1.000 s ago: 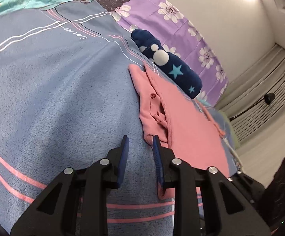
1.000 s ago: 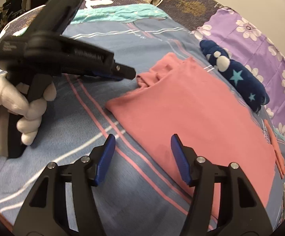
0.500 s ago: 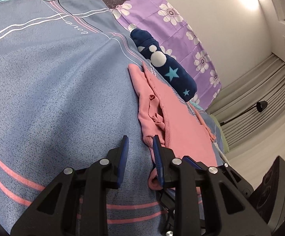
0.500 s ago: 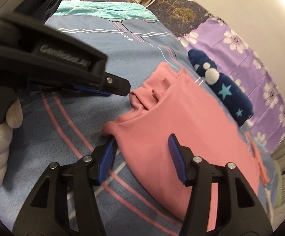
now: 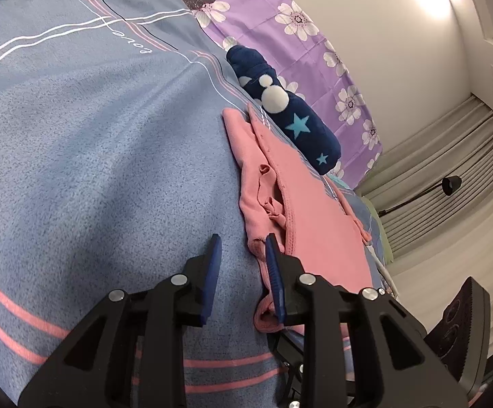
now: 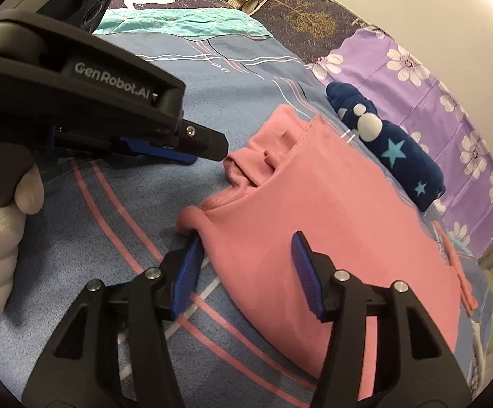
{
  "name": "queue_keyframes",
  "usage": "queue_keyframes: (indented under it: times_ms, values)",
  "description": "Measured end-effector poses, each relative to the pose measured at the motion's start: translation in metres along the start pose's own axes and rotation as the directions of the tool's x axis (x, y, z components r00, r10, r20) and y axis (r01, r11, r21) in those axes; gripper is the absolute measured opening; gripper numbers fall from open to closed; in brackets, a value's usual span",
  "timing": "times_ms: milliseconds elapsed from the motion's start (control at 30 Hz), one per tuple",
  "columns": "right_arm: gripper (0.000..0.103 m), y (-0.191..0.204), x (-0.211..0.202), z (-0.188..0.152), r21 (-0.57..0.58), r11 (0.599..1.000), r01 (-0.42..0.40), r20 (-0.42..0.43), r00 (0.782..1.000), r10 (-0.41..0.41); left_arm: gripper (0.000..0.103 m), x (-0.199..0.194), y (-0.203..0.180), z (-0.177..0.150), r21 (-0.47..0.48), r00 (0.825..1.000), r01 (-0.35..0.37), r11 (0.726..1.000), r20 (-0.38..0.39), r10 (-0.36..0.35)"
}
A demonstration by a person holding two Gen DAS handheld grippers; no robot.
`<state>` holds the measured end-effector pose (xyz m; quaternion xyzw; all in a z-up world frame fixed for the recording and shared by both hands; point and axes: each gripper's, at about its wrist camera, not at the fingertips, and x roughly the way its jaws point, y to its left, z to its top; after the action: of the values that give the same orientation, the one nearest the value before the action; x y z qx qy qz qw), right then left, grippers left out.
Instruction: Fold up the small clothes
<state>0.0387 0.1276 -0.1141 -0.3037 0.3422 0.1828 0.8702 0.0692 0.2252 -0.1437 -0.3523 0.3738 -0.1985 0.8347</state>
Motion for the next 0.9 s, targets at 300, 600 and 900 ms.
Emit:
queue_keyframes:
  times_ms: [300, 600, 900]
  values:
    - [0.054, -0.007, 0.003, -0.003, 0.04, 0.999, -0.037, 0.013, 0.999, 0.036, 0.061, 0.023, -0.043, 0.036, 0.216, 0.997, 0.056, 0.975, -0.064, -0.043]
    - [0.054, -0.009, 0.004, -0.002, 0.067, 0.995, -0.067, 0.013, 0.998, 0.066, 0.061, 0.092, -0.035, 0.091, 0.22, 0.982, -0.013, 0.975, -0.179, 0.053]
    - [0.055, -0.01, 0.004, -0.002, 0.067, 0.996, -0.066, 0.015, 0.998, 0.065, 0.063, 0.063, -0.019, 0.101, 0.166, 0.99, -0.044, 0.985, -0.124, 0.065]
